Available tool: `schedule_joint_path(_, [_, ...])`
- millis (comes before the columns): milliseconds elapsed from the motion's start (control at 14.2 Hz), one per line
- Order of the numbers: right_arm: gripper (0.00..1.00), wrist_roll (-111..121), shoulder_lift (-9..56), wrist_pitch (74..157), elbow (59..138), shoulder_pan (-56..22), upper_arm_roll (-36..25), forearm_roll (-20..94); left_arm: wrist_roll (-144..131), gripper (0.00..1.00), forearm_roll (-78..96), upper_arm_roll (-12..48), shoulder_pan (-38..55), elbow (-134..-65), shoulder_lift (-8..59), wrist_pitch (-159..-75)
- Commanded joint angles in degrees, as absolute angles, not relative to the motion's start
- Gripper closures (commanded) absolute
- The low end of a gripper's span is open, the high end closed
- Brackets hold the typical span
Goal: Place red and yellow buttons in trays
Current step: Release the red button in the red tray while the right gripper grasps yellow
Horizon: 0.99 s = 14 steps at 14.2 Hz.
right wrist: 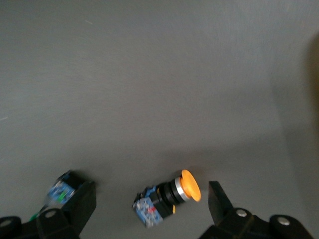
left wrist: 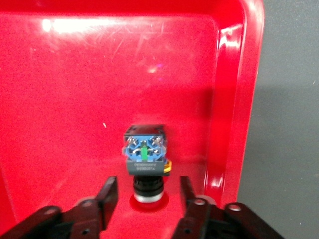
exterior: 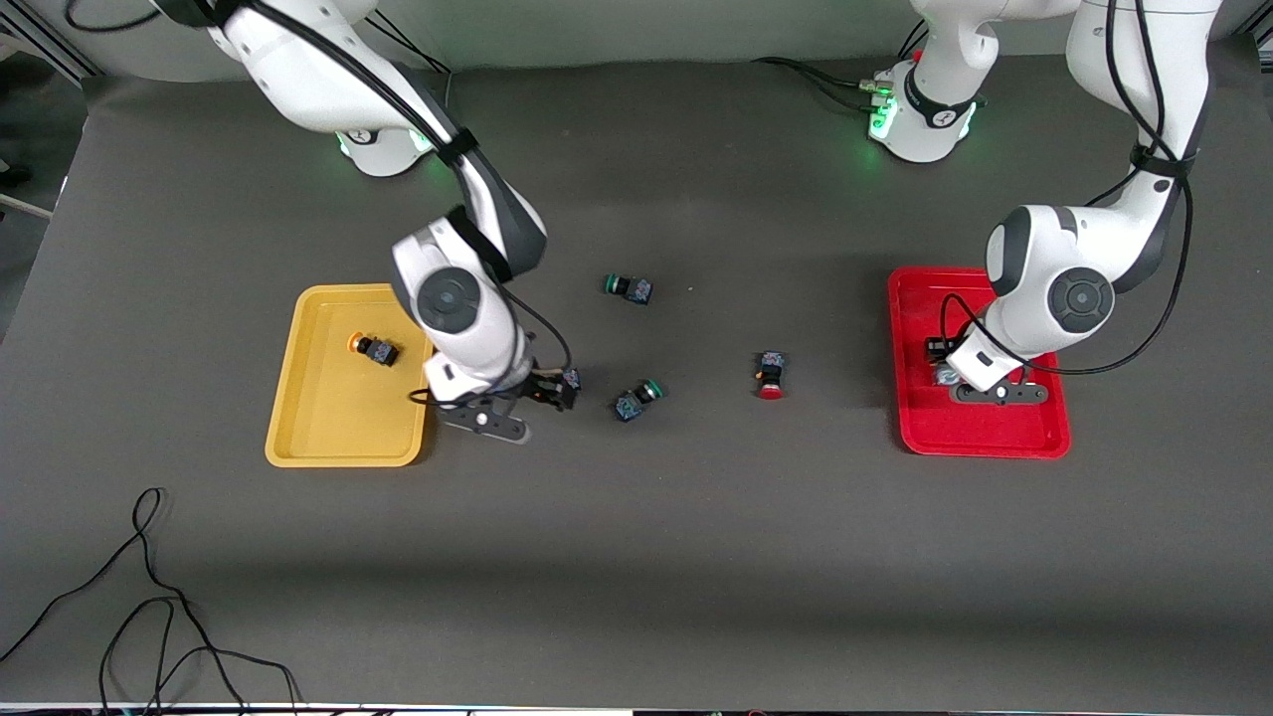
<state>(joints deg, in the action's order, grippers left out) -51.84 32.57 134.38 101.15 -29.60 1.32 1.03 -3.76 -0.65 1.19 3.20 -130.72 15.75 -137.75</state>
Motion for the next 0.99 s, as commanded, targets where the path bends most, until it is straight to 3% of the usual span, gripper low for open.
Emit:
schedule_joint_path(0, [0.0, -59.29, 35.59, 138.85, 103.26, -28.65, 1.49, 1.93, -3.34, 0.0, -1.41, 1.23, 3.08, -128.69, 12.4, -133.62])
schedule_joint_path(352, [0.0, -66.0, 35.95, 137.82, 104.85, -28.74, 3.07, 9.3, -3.25, 0.0, -1.41, 1.49, 3.51, -117.0, 5.28, -115.77])
schedule_joint_path(634, [0.0, -67.85, 35.95, 136.58, 104.85, -30.23, 3.34, 9.67, -7.97, 0.0, -0.53, 1.85, 8.59, -113.29, 6.06, -115.74])
schedule_joint_path(704, [0.06, -68.55, 36.12, 136.76, 105.03, -30.32, 3.34, 9.67, -11.39, 0.0, -0.53, 1.93, 11.22, -112.68, 6.67, -116.01])
schedule_joint_path(775, [0.25, -68.73, 36.04, 136.93, 105.2, -30.41, 3.34, 9.67, -14.91, 0.0, -0.53, 1.93, 14.73, -111.2, 8.07, -115.93])
schedule_joint_path(845, [0.57, -68.64, 36.04, 136.85, 105.21, -30.76, 3.34, 9.67, -18.86, 0.0, -0.53, 1.85, 17.9, -110.22, 9.3, -116.1])
schedule_joint_path(915, [0.78, -68.29, 35.95, 136.58, 105.21, -30.67, 3.34, 9.67, -23.07, 0.0, -0.61, 1.93, 20.54, -109.52, 10.71, -117.67])
